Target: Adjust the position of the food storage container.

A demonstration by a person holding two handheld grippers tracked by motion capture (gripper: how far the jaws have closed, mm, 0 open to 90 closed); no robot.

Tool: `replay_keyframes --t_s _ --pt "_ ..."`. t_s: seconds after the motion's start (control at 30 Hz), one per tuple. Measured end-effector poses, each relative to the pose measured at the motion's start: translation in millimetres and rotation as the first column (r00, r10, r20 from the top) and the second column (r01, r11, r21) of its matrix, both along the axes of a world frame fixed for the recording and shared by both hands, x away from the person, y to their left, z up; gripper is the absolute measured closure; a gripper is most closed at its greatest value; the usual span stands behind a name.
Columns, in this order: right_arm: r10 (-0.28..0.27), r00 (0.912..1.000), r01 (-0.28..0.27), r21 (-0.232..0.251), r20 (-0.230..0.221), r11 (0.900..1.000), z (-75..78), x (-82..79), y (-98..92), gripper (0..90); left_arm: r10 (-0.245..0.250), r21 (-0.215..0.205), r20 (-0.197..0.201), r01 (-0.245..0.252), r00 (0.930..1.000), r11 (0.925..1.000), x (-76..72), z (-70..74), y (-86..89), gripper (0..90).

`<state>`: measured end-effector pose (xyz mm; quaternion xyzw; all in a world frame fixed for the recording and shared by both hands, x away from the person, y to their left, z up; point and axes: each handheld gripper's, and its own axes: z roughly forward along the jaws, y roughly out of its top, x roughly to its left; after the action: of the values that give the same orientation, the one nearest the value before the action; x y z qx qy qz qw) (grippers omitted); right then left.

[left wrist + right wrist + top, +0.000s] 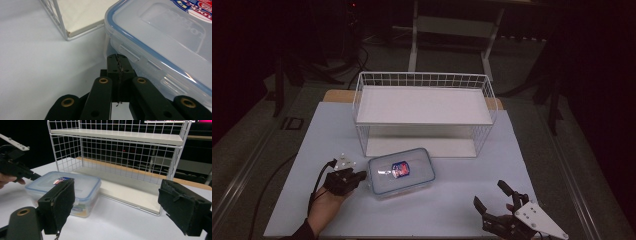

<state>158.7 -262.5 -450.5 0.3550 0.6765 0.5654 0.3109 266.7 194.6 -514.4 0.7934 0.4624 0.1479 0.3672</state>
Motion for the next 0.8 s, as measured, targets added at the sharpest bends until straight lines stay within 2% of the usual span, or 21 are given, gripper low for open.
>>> replay_keyframes --t_s 0.07,0.1,0.23,0.67,0.8 --pt "0.001 1.0000 -0.001 0.000 -0.001 1.000 -0.3 0.1 0.3 13.6 0.004 0.004 0.003 -0.004 1.0000 1.0000 4.3 -0.6 -2.8 88.9" --pt "0.001 1.0000 -0.001 -0.001 -0.001 1.000 -0.3 0.0 0.4 13.6 0.006 -0.010 -0.001 -0.006 1.0000 0.9999 6.7 -1.1 -4.9 88.9" --pt "0.002 1.0000 -0.002 -0.003 0.001 1.000 -0.4 -0.1 0.5 13.6 0.009 -0.017 0.002 -0.009 1.0000 0.9998 14.5 -2.2 -12.5 88.9" --pt "0.012 0.9999 -0.012 -0.004 -0.003 1.000 -1.2 0.3 1.1 13.6 -0.027 -0.061 0.006 0.028 0.9996 0.9978 27.7 -4.0 -40.4 88.9" --pt "0.014 0.9999 -0.014 -0.005 -0.005 1.000 -1.3 0.2 1.6 13.6 -0.032 -0.074 -0.006 0.032 0.9995 0.9968 33.0 -3.9 -46.6 88.9"
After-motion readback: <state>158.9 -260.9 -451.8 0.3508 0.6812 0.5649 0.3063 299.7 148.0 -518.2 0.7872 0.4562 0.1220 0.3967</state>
